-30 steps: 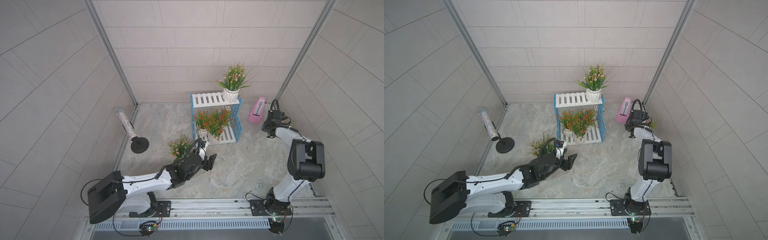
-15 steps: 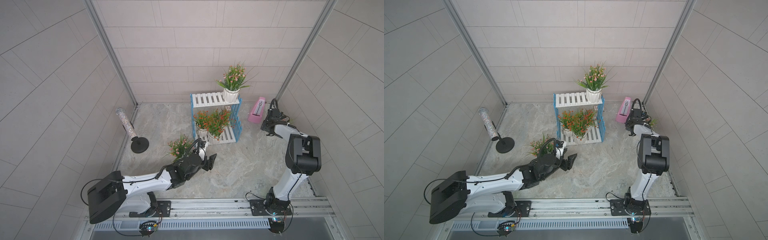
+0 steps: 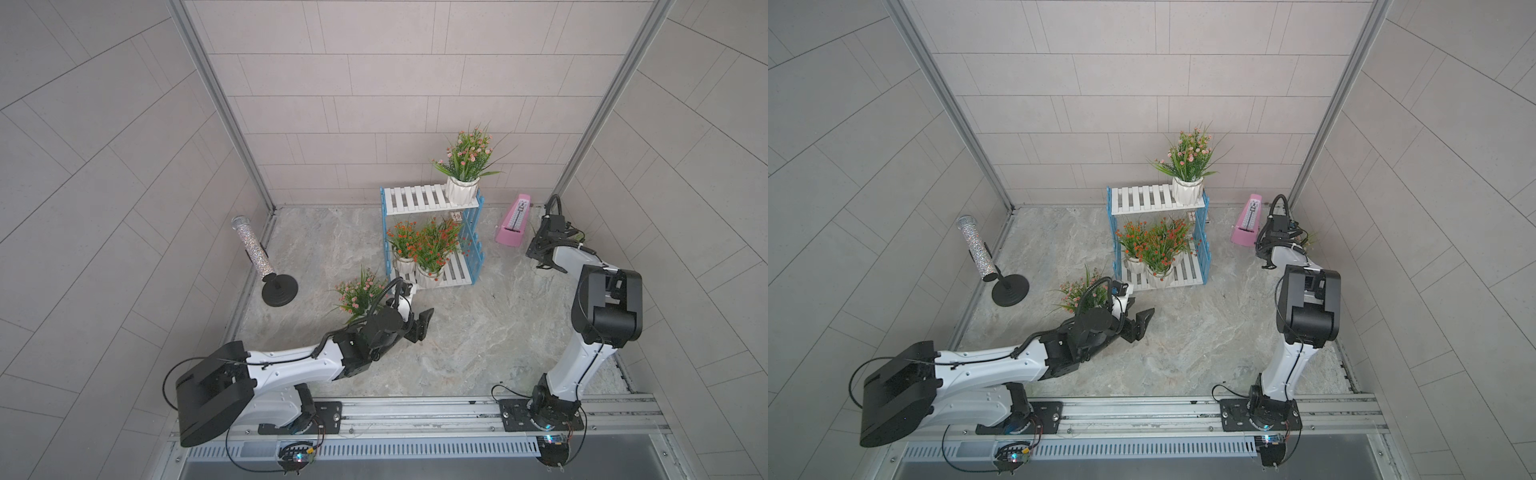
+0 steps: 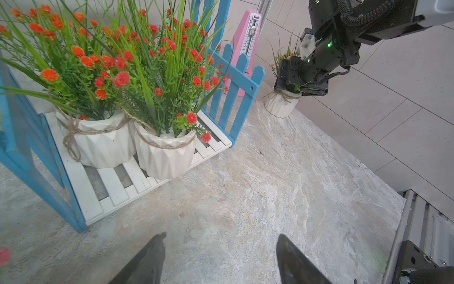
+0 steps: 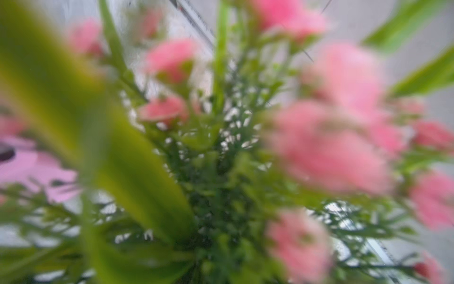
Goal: Place the baby's breath potted plants on the rack by color
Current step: Move the baby's breath potted plant to the center of the board.
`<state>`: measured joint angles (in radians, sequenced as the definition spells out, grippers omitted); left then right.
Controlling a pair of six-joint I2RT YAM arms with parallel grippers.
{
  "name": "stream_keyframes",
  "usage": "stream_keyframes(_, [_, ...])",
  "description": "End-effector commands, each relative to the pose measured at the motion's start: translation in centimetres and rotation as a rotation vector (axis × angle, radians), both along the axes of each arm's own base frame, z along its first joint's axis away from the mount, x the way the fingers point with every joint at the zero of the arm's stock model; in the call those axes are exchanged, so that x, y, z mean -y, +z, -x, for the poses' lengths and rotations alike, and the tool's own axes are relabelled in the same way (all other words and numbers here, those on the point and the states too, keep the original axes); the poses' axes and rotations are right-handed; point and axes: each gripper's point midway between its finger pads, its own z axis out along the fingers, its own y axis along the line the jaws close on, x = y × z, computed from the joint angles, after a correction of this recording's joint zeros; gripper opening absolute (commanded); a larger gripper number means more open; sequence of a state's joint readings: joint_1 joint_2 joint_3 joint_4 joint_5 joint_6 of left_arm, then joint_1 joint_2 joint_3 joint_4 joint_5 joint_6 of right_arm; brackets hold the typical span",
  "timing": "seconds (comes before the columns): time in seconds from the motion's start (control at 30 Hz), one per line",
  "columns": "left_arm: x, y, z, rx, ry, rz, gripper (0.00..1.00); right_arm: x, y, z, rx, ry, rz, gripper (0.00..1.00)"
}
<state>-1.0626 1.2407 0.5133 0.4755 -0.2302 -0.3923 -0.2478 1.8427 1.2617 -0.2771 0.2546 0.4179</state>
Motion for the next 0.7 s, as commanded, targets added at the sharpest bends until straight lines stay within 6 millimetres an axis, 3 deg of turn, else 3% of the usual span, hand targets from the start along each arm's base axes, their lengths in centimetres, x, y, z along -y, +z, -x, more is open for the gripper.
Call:
stream_keyframes(0.0, [0.1,0.0,0.0,0.006,-0.001,0.016,0.75,0.2,-1.2,0.1,-0.022,-0.010,-0.014,0.79])
stream_keyframes(0.2, [0.1,0.0,-0.1,0.006,0.000,0.021,0.75,-0.2,-1.0,0.0,-0.015,0.010,-0.032,0.67])
stream_keyframes(0.47, [0.1,-0.1,-0.1,0.006,-0.001,0.020,0.75,-1.8,0.1,1.1,0.006,0.057,-0.054,0.66])
stream_keyframes(0.67, [0.1,-0.3,-0.2,0.003,0.003,0.012,0.75,-4.6,1.4,3.1,0.008,0.094,-0.082,0.65])
